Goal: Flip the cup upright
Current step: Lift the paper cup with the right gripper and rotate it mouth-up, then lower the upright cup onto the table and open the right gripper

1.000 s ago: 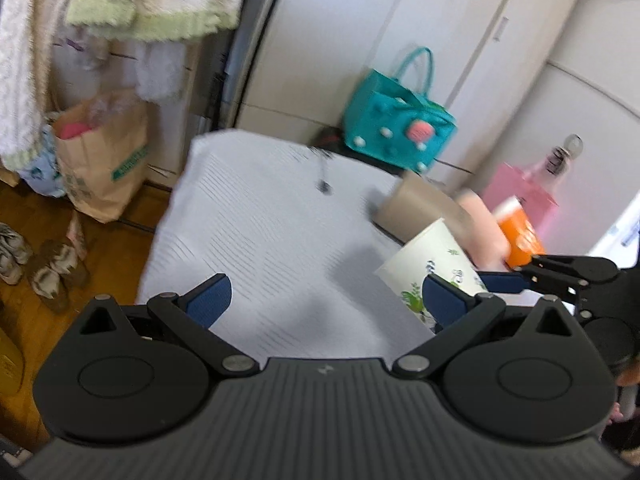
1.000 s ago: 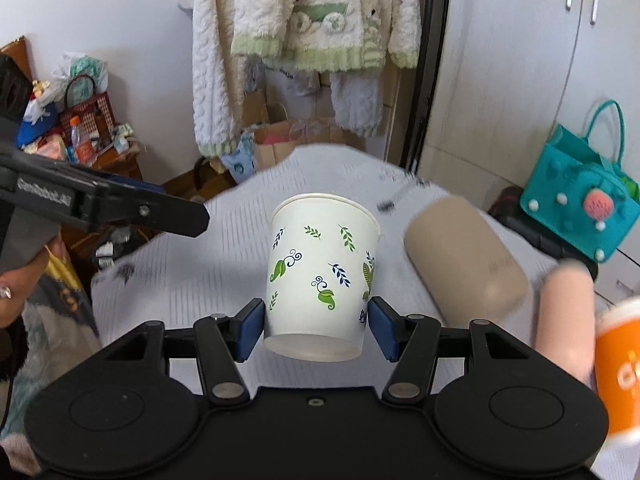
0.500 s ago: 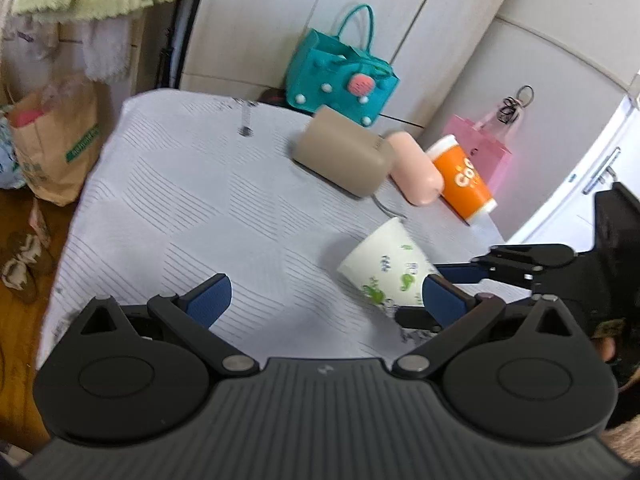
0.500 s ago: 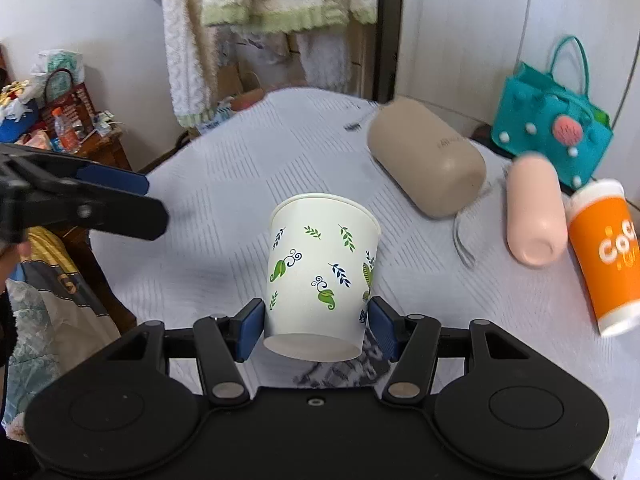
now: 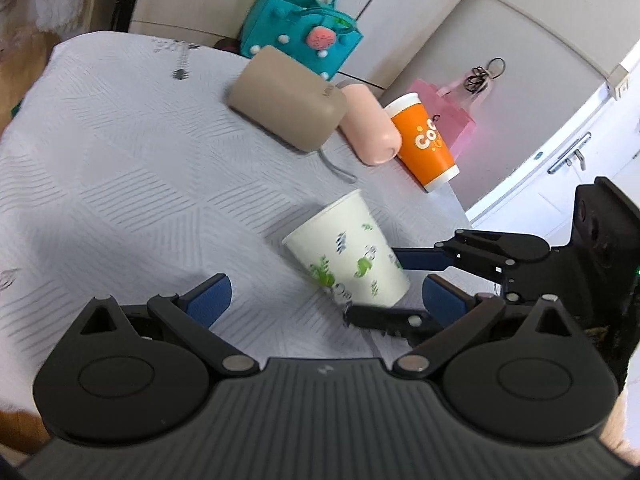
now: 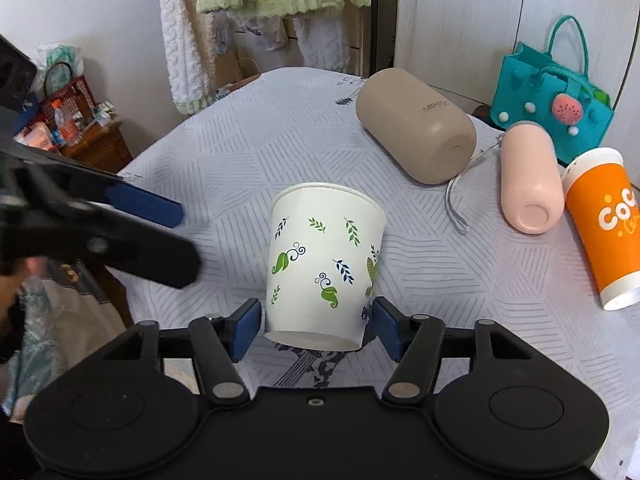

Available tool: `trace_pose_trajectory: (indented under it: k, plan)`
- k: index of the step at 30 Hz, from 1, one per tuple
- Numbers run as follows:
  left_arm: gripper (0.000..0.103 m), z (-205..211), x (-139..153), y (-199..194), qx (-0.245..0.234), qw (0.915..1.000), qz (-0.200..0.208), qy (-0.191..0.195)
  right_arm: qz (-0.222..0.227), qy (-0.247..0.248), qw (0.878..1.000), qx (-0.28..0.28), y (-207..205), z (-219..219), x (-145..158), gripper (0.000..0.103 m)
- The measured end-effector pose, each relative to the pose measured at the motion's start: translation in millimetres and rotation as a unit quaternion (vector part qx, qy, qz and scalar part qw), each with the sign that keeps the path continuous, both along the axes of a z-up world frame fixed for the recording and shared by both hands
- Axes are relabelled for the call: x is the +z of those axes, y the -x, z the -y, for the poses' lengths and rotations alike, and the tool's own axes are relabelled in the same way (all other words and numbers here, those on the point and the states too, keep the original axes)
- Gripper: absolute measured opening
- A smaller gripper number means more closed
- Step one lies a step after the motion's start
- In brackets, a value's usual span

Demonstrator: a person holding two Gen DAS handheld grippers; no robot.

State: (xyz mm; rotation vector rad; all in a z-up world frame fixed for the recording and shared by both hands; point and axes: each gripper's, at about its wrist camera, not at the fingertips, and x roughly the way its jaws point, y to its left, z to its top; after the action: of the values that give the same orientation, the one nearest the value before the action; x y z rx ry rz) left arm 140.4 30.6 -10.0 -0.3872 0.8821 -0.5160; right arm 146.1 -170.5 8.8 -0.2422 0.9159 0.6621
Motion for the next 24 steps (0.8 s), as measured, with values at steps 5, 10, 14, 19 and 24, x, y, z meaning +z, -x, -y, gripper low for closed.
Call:
trace_pose_trajectory:
  k: [5,10,14,19,24]
  plan:
    - [0.103,4,-10,-10,0.001,0.9995,-0.015,0.029,-0.003,-0.014,1.000,0.026,-8,0,11,0.080]
    - [0.101,3,-19,-13,0.012,0.9975,-0.025,0.064,-0.012,-0.005,0.999,0.052,-14,-8,14,0.080]
    - [0.096,5,-20,-14,0.008,0.9963,-0.023,0.083,-0.015,-0.003,0.998,0.055,-18,-9,12,0.080]
    - [0.087,11,-20,-11,0.011,0.9967,-0.019,0.078,-0.021,0.002,0.998,0.051,-24,-7,4,0.079]
    - [0.087,12,-31,-20,0.018,0.9939,-0.048,0.098,-0.029,-0.017,0.998,0.051,-25,-1,2,0.066]
